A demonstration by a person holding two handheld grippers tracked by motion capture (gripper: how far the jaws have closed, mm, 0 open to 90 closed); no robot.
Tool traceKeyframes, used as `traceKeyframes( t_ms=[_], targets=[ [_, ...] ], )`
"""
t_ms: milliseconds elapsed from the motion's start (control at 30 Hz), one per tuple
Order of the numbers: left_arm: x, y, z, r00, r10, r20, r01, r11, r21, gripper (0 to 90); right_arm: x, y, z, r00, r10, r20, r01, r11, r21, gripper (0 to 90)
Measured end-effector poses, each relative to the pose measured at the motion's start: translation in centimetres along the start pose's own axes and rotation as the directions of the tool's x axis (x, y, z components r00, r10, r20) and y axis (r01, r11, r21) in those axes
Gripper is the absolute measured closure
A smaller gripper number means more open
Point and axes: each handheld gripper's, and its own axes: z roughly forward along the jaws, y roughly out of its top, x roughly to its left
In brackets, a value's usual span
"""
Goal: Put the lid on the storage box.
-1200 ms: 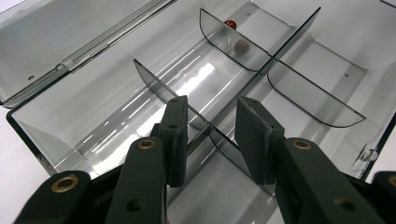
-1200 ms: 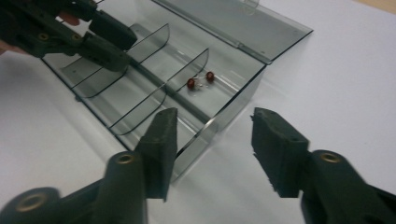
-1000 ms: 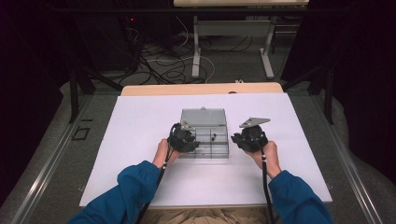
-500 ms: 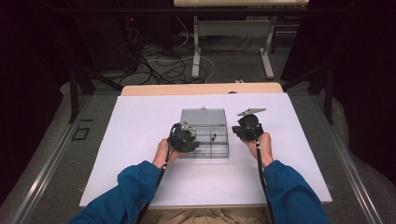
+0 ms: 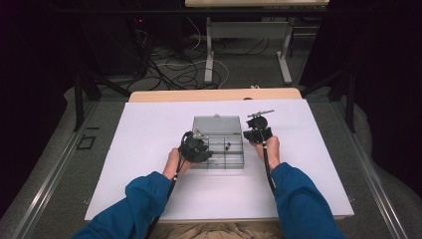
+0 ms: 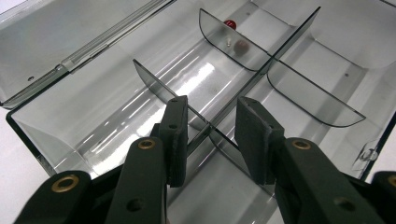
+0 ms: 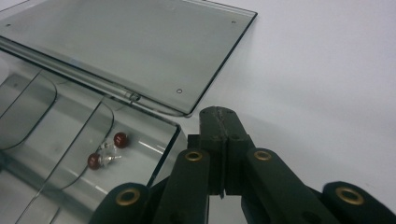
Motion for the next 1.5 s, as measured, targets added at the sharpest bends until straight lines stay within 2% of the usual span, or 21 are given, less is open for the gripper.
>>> traceKeyframes(
  t_ms=[200, 533, 633, 967, 1100, 1400, 1500],
  targets=[
    [0.0, 0.0, 0.0, 1.0000, 0.000, 0.000, 0.000, 1.0000, 0.000, 65.5, -0.2, 0.3, 1.6, 0.9998, 0.019, -0.001, -0.019, 1.000, 0.019, 90.0],
    [-0.1, 0.0, 0.1, 1.0000, 0.010, -0.002, -0.010, 1.0000, 0.000, 65.6, -1.0, 0.7, 3.4, 0.9982, 0.047, -0.037, -0.046, 0.999, 0.025, 90.0],
    [-0.1, 0.1, 0.1, 0.9999, 0.016, -0.002, -0.016, 0.9999, 0.007, 65.6, -1.1, 0.9, 3.5, 0.9971, 0.061, -0.045, -0.060, 0.998, 0.032, 90.0],
    [-0.1, 0.1, 0.1, 0.9998, 0.019, -0.005, -0.019, 0.9998, 0.000, 65.6, -1.3, 1.4, 3.8, 0.9971, 0.061, -0.044, -0.060, 0.998, 0.024, 90.0],
    [-0.1, 0.1, 0.1, 0.9998, 0.020, -0.005, -0.020, 0.9998, -0.001, 65.7, -1.4, 1.7, 3.7, 0.9984, 0.040, -0.040, -0.040, 0.999, 0.006, 90.0],
    [-0.1, 0.1, 0.1, 0.9998, 0.021, -0.002, -0.021, 0.9998, 0.001, 65.7, -1.4, 2.1, 3.1, 0.9980, 0.052, -0.036, -0.053, 0.998, -0.036, 90.0],
    [-0.1, 0.1, 0.1, 0.9998, 0.021, -0.002, -0.021, 0.9998, 0.002, 65.7, -1.3, 2.3, 2.8, 0.9984, 0.043, -0.036, -0.045, 0.997, -0.055, 90.0]
  ],
)
